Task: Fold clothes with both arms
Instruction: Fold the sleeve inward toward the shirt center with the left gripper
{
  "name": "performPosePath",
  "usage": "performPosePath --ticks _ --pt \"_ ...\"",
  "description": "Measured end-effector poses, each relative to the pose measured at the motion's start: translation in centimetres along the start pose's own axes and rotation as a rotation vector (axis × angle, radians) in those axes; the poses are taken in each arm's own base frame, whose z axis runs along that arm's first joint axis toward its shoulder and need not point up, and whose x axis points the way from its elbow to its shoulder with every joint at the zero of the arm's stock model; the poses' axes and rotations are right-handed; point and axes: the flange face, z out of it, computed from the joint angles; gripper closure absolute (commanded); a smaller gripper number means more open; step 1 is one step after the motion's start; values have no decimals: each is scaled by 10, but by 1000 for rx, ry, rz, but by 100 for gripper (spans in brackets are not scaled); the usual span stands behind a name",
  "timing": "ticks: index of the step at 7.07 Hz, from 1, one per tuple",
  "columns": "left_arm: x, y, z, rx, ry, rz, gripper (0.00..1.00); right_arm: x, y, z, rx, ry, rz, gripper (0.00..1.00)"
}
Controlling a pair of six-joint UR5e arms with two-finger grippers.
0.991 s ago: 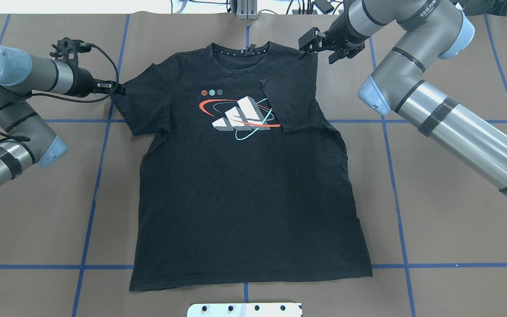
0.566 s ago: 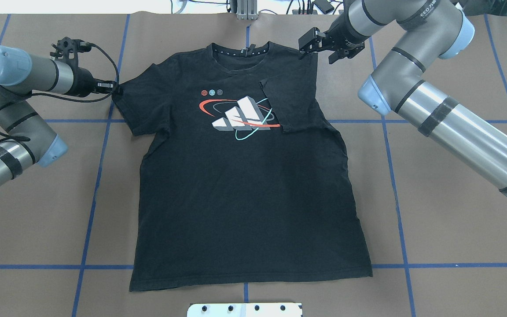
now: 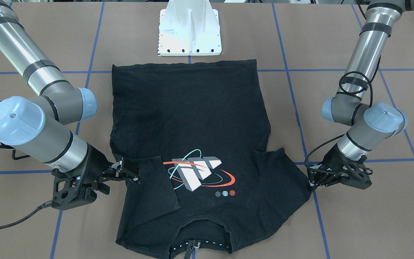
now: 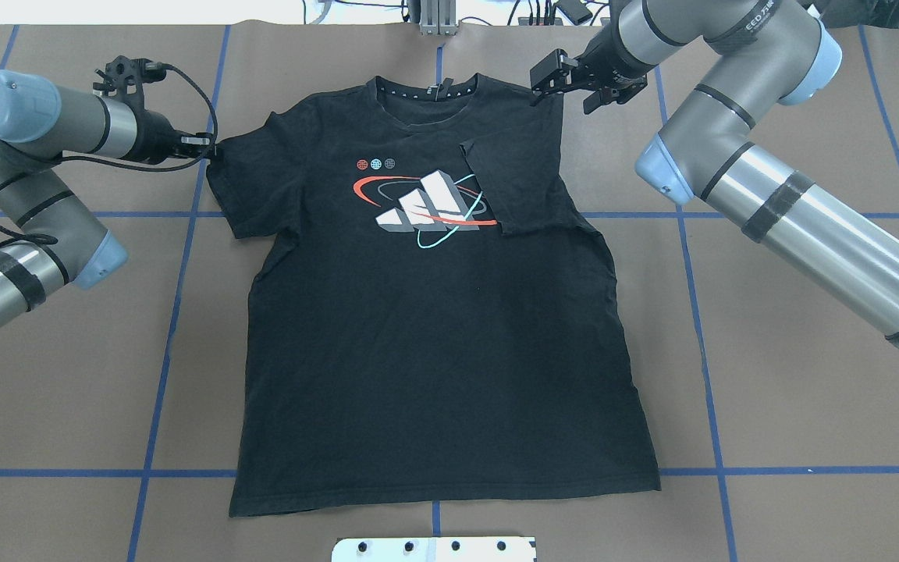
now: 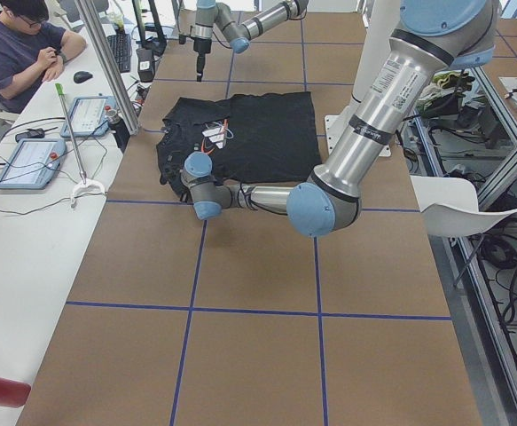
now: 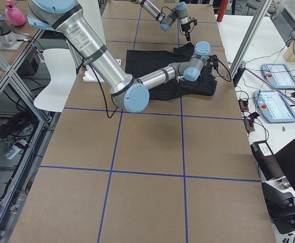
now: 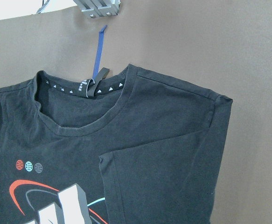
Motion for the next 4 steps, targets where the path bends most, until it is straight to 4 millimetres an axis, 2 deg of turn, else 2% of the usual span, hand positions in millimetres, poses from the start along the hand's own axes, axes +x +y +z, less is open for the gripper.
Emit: performPosePath --ticks 2,4 --pt "48 -7 1 -7 30 -101 100 1 1 0 0 1 1 0" --pt "112 7 17 -43 88 -202 100 3 1 0 -1 1 1 0"
